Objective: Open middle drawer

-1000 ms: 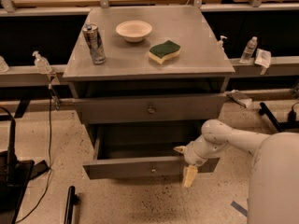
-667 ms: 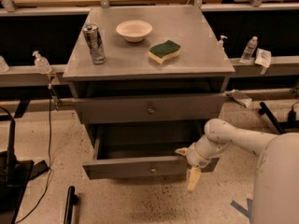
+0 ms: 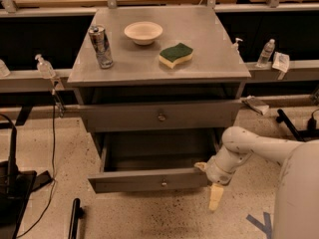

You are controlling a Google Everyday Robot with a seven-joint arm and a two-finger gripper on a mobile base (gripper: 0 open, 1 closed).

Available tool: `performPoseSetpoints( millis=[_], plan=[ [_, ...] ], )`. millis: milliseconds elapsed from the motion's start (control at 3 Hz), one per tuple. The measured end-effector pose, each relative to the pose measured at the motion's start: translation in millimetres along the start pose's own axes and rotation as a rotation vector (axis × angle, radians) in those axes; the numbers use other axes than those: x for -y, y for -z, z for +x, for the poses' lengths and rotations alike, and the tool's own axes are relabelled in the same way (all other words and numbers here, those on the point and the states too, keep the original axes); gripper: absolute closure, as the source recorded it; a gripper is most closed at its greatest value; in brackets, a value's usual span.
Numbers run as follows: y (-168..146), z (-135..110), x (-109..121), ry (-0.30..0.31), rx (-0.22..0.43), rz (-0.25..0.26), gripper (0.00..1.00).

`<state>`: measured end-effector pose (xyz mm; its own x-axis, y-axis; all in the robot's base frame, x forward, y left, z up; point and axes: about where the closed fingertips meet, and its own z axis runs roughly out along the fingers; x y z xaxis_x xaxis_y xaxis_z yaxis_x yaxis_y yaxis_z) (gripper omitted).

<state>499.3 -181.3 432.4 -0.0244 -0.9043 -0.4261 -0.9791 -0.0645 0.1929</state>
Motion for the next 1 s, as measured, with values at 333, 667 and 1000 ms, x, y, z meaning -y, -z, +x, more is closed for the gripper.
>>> performPoseSetpoints(
  millis=[333, 667, 1000],
  plan=[
    [4, 7, -13, -0.023, -0.015, -0.02, 0.0],
    [12, -4, -13, -0.011, 0.033, 0.012, 0.0],
    [19, -17, -4, 0.02, 0.07, 0.051, 0.0]
  ],
)
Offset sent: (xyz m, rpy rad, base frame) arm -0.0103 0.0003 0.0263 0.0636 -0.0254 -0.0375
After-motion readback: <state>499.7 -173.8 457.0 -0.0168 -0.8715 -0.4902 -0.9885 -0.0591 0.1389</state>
